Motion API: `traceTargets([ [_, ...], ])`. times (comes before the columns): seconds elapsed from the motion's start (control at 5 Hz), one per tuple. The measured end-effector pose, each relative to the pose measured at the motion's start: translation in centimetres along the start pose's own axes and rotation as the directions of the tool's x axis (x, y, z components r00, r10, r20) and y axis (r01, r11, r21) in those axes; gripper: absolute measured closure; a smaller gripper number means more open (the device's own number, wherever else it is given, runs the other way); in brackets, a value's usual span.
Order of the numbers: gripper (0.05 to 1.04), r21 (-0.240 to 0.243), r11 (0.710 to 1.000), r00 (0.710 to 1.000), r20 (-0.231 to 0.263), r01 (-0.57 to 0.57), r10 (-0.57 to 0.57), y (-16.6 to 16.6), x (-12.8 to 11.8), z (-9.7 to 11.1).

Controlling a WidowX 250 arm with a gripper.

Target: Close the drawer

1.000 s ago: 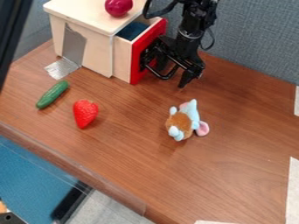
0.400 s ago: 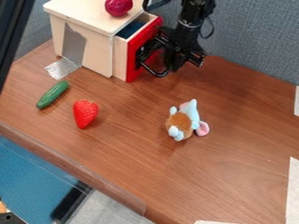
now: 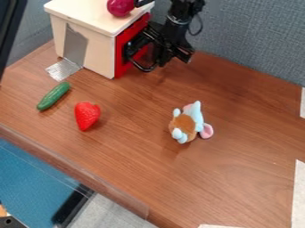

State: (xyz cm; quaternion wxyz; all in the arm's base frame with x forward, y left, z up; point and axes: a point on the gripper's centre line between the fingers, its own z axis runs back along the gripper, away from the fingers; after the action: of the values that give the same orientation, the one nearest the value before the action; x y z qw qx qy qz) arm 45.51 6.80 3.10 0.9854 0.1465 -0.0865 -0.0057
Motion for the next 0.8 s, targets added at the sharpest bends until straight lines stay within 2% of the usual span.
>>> traceTargets([
  [0.2, 0.933, 0.017, 1.0, 1.0, -0.003, -0.012, 0.012, 0.8, -0.1, -0.1],
  [0.4, 0.711, 0.011, 1.0, 1.0, -0.007, -0.012, 0.013, 1.0, -0.4, -0.5],
  [0.6, 0.4, -0.044, 0.999, 0.999, -0.034, 0.006, -0.008, 0.3, -1.2, -1.1],
  [0.8, 0.127, -0.1, 0.995, 1.0, -0.006, 0.025, -0.025, -1.6, -0.6, 0.0],
])
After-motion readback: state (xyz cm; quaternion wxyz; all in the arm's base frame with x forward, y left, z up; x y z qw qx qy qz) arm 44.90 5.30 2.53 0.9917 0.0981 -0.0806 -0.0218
